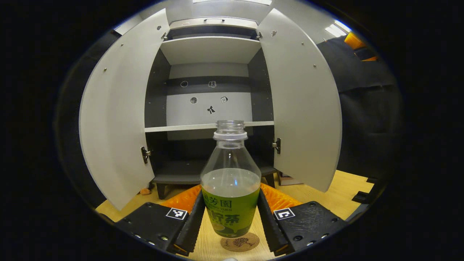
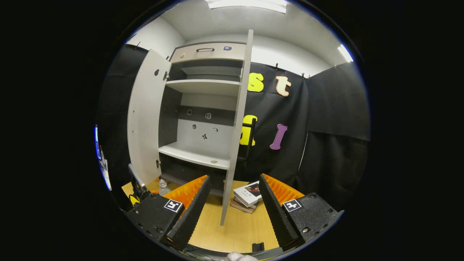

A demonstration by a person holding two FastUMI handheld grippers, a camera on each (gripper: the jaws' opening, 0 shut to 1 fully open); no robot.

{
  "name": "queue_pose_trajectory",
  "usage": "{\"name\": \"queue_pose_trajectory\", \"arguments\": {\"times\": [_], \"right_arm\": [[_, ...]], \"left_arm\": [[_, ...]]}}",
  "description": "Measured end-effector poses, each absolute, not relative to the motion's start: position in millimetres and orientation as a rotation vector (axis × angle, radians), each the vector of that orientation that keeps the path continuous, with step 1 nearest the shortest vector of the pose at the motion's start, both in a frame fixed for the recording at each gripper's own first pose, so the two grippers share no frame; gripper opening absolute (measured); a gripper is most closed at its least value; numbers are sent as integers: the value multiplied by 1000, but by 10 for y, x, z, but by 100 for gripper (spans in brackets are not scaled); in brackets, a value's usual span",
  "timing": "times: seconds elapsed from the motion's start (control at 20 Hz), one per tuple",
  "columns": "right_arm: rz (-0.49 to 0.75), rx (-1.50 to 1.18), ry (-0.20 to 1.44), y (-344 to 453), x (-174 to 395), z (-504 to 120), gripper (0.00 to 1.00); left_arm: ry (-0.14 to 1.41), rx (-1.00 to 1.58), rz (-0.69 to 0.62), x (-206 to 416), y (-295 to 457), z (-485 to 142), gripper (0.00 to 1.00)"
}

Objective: Grasp the bottle in the cabinet with the left hand and place it on the coaster, then close the right door with the right hand and the left door with the left hand.

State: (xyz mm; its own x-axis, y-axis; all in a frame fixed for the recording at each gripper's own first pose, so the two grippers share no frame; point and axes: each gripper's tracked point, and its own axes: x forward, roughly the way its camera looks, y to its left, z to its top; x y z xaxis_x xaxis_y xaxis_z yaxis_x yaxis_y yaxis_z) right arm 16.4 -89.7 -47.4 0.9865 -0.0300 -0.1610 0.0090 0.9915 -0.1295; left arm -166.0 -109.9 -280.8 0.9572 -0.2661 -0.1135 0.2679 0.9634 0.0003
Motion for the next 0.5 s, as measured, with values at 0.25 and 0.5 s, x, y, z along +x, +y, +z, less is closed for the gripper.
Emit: {"name": "queue_pose_trajectory", "arguments": {"times": [0.25, 0.5], "right_arm": [[15, -152, 210, -814, 244, -647, 83], [38, -166, 237, -771, 332, -722, 83]], "left_arm": [[133, -14, -303, -1762, -1207, -3263, 72], [140, -32, -319, -1659, -1269, -3503, 72]]}}
